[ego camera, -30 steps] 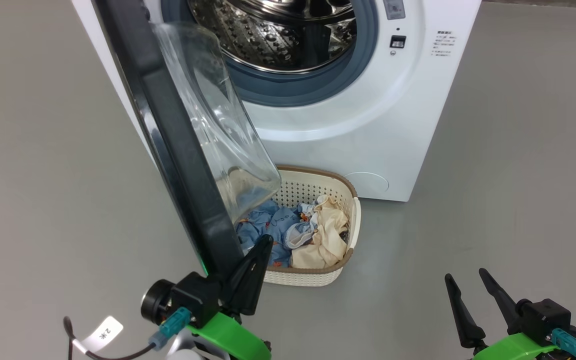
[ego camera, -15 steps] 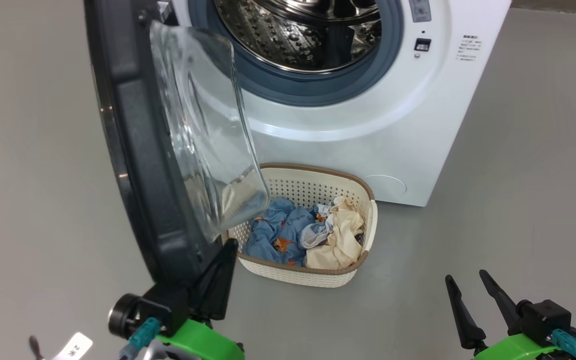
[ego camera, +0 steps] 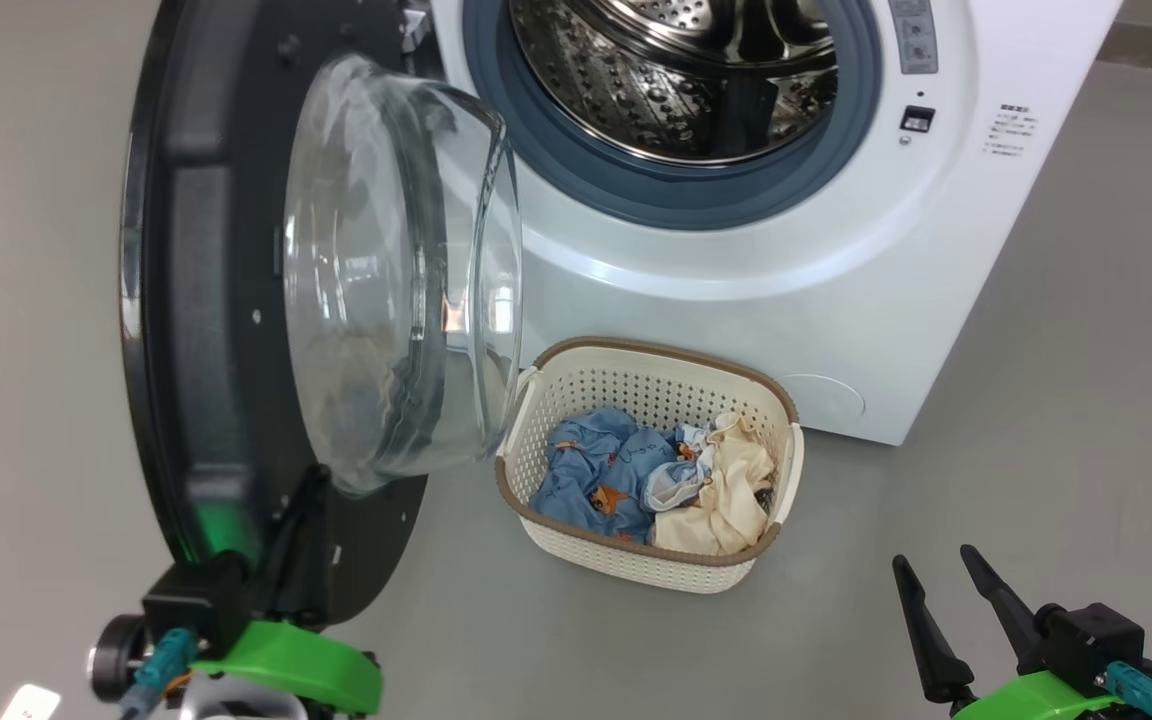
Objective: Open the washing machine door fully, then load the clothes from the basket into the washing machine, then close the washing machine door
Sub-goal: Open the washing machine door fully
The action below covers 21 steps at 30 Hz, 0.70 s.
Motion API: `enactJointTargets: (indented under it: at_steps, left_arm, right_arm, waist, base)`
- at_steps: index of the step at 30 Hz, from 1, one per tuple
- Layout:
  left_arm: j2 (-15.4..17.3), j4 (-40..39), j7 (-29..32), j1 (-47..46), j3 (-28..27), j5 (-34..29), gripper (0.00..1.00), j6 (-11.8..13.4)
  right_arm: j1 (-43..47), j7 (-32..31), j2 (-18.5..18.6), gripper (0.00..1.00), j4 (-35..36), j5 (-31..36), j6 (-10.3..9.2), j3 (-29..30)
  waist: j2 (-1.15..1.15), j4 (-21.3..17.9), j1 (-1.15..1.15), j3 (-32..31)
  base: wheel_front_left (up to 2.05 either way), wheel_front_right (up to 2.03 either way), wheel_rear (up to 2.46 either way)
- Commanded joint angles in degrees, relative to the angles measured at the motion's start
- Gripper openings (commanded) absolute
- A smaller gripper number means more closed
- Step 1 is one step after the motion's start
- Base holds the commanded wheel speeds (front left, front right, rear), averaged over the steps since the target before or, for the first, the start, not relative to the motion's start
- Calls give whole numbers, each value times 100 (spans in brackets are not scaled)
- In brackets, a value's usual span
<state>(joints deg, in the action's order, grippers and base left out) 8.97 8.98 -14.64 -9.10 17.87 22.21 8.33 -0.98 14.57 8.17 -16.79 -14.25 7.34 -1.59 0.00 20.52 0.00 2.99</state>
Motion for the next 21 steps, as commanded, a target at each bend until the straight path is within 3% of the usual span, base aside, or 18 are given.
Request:
enactJointTargets:
  at_steps: [1, 21]
  left_arm:
    - [233, -125, -27, -58, -339, 32, 0, 101]
    - [615, 421, -33, -168, -1270, 516, 0, 248]
  right_arm:
    - [13, 43, 67, 100, 103, -38, 14, -169]
    - [0, 43, 172, 100, 90, -64, 14, -244]
  waist:
    - [0, 52, 0, -35]
    - [0, -2, 0, 55]
  base:
    - [0, 0, 0]
    - [0, 0, 0]
